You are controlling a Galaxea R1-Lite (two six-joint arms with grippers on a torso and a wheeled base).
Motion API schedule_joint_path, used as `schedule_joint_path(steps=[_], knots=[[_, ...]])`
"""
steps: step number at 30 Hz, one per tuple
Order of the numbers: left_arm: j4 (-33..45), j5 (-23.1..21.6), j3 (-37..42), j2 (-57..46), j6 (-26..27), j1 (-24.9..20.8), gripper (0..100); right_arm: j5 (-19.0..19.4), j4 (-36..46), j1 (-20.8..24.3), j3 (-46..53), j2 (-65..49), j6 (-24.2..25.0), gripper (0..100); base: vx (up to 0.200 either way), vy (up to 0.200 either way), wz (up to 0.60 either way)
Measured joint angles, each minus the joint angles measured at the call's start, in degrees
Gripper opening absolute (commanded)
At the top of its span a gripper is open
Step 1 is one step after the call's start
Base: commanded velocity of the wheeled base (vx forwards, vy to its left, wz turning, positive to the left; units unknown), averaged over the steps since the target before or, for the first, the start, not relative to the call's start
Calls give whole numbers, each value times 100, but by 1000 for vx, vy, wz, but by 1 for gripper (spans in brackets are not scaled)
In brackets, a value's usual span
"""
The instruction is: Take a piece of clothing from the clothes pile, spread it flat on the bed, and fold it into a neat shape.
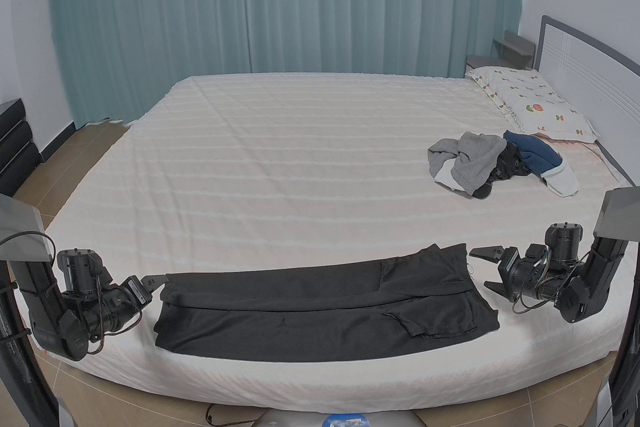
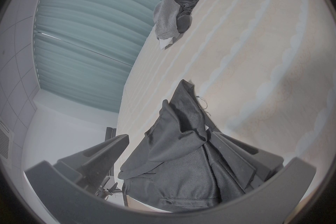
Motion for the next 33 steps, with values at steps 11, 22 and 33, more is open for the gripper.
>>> schedule_joint_path(steps=[11, 22, 33], knots=[[1829, -219, -1028, -2, 768, -210, 100, 79, 0, -54, -72, 162, 35, 100, 0, 0, 0], [1727, -233, -1240, 414, 1092, -358, 100, 194, -2, -74, -130, 252, 279, 100, 0, 0, 0], [1668, -20, -1254, 629, 1256, -380, 100, 196, -2, -62, -116, 263, 279, 100, 0, 0, 0]])
